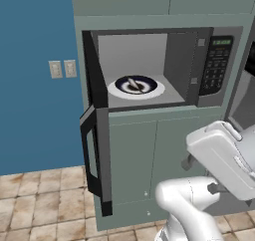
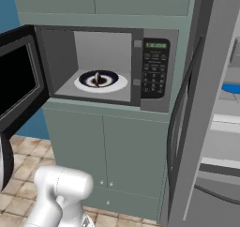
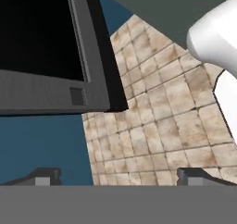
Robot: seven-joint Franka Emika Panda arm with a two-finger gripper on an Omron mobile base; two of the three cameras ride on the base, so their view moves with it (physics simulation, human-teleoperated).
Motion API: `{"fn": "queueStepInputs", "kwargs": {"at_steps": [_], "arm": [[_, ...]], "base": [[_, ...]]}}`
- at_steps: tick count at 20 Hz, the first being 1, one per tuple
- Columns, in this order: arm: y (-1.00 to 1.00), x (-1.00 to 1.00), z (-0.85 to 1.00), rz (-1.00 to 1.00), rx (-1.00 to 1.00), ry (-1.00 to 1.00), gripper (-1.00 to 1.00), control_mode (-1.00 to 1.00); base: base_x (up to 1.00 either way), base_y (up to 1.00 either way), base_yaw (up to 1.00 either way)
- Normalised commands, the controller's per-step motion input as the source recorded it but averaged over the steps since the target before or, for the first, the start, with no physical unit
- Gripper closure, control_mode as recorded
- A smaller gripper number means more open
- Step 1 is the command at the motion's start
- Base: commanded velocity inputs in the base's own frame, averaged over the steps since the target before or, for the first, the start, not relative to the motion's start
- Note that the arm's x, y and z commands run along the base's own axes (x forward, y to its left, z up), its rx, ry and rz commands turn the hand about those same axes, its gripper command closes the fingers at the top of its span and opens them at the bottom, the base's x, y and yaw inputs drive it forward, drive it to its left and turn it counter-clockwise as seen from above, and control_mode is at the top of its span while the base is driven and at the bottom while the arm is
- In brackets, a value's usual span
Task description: Transport the fish from the fridge to the microwave and turn on the microwave.
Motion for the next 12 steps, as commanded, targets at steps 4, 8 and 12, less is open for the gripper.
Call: {"fn": "queueStepInputs", "kwargs": {"at_steps": [4, 8, 12], "arm": [[0.25, -0.31, 0.00, 0.00, 0.03, 0.04, -1.00, -1.00], [0.32, -0.27, -0.04, 0.00, 0.00, 0.00, -1.00, -1.00], [0.39, -0.20, -0.10, 0.00, 0.00, 0.00, -1.00, -1.00]], "base": [[0.00, 0.00, 0.00], [0.00, 0.00, 0.00], [0.00, 0.00, 0.00]]}}
